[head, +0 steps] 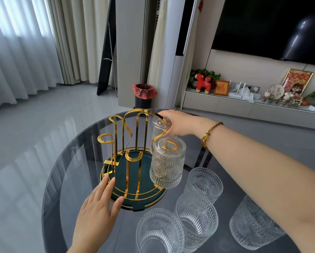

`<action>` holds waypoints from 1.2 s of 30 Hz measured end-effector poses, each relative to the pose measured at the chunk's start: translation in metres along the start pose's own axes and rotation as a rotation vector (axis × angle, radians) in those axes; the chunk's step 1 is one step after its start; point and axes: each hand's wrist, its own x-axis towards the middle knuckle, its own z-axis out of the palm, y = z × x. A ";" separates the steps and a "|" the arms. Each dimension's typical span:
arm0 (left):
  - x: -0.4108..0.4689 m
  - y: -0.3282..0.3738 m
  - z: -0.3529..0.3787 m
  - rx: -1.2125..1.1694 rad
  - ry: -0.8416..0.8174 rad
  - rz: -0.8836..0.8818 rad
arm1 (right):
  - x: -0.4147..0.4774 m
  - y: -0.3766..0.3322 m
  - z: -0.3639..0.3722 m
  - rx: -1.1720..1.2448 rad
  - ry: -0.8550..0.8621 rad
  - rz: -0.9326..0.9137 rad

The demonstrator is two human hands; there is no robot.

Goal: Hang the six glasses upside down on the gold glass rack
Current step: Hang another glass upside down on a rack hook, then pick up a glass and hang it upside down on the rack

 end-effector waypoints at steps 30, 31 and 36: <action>-0.017 0.010 -0.002 0.025 0.001 0.027 | -0.288 0.069 0.126 0.753 0.828 0.554; -0.019 0.010 -0.003 0.043 -0.013 0.034 | -0.288 0.071 0.133 0.777 0.802 0.582; -0.026 0.007 -0.012 0.122 -0.073 0.070 | -0.274 0.071 0.158 0.721 0.688 0.729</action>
